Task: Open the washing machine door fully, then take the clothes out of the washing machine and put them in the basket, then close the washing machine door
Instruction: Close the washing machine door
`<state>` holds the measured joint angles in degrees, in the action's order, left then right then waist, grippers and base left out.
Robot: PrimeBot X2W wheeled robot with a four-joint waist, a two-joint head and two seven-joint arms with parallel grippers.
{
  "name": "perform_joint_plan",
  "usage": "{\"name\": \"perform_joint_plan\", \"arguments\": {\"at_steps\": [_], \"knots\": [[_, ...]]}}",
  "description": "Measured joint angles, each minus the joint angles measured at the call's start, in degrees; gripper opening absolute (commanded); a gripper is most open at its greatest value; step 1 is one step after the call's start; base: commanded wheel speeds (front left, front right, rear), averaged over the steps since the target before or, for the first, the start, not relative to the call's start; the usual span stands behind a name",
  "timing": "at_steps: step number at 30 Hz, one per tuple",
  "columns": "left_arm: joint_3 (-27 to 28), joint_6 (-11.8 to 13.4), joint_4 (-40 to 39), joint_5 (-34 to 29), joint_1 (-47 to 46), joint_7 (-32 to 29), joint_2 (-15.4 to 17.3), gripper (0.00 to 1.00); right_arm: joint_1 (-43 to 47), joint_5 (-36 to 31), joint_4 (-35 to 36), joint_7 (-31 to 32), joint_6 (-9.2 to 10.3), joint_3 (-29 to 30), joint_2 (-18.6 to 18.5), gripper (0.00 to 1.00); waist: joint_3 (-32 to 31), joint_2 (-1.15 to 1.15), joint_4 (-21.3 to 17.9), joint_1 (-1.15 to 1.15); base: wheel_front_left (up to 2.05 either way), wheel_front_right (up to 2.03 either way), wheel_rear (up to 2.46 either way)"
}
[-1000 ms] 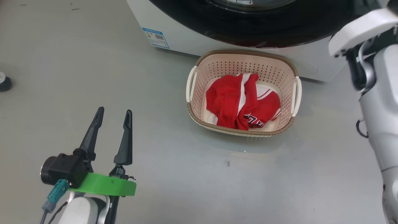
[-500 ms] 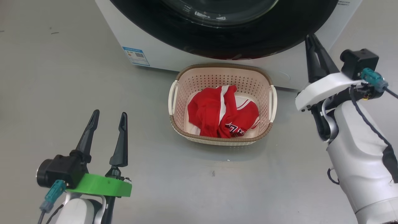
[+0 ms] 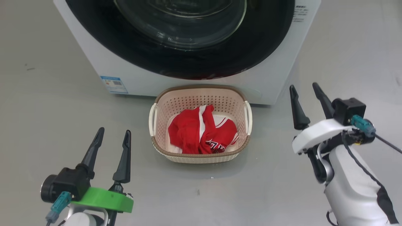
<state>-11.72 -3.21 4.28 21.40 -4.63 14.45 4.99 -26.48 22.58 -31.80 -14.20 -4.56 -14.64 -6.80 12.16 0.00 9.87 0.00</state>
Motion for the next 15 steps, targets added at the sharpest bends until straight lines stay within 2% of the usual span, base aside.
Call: {"name": "perform_joint_plan", "arguments": {"at_steps": [15], "knots": [[-1.4, -0.1, 1.0, 0.0, 5.4, -1.3, 0.4, 1.0, 14.3, -1.3, 9.1, -0.1, 3.23, 2.0, 0.7, 1.0, -6.8, 0.0, -6.0, 0.0, 0.0, 0.0, 0.0]]}}
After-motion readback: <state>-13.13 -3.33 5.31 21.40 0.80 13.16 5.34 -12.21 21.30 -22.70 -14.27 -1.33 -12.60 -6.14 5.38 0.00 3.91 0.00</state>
